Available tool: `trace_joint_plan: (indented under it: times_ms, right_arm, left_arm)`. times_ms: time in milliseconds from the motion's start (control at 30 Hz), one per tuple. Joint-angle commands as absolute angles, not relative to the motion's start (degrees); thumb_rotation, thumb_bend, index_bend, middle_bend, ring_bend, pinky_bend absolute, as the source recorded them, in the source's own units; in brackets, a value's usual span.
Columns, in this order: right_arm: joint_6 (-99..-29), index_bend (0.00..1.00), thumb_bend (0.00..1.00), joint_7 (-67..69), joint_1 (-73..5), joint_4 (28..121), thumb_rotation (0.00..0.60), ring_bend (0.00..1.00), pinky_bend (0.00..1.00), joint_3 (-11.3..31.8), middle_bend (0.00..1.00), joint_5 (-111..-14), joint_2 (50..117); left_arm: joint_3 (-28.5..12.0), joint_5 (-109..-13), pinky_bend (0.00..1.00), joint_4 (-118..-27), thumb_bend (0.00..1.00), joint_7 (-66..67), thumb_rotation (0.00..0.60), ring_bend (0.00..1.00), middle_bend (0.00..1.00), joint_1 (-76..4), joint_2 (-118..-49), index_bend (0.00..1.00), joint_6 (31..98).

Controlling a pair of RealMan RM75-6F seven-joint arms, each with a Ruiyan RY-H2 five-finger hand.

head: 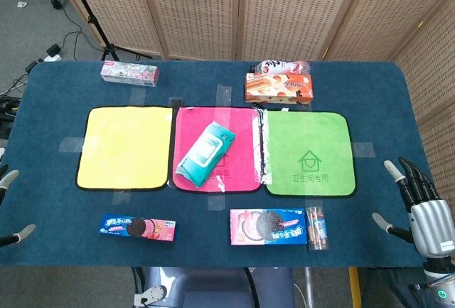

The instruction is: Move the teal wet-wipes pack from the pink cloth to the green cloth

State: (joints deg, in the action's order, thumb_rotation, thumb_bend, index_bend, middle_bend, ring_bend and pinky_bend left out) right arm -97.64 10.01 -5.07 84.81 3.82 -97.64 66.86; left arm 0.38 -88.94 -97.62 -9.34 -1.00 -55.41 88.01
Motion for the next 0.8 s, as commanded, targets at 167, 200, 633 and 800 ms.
trace_joint_plan:
  times_ms: [167,200,633,800]
  right_arm:
    - [-96.7,0.06,0.0,10.1,-5.3,84.7,0.6,0.0,0.14,3.5,0.0,-97.5,66.9]
    - [-96.3,0.06,0.0,10.1,-5.5,84.8,0.6,0.0,0.14,3.5,0.0,-97.6,66.9]
    - [-76.6,0.06,0.02,6.6,-20.4,95.4,0.6,0.0,0.1,4.0,0.0,-104.2,61.0]
    - [-65.4,0.06,0.39,7.9,-29.8,99.6,0.6,0.0,0.09,6.6,0.0,-104.5,58.8]
  left_arm:
    - [0.2,-88.3,0.0,-97.8,0.0,-8.7,0.6,0.0,0.0,-1.3,-55.5,0.0,87.3]
    - [0.2,-88.2,0.0,-97.8,0.0,-8.6,0.6,0.0,0.0,-1.3,-55.6,0.0,87.3]
    - [-0.9,-85.9,0.0,-99.5,0.0,-7.9,0.6,0.0,0.0,-3.0,-54.9,0.0,84.3]
    - [-1.1,-85.9,0.0,-100.4,0.0,-6.3,0.6,0.0,0.0,-3.1,-55.2,0.0,84.4]
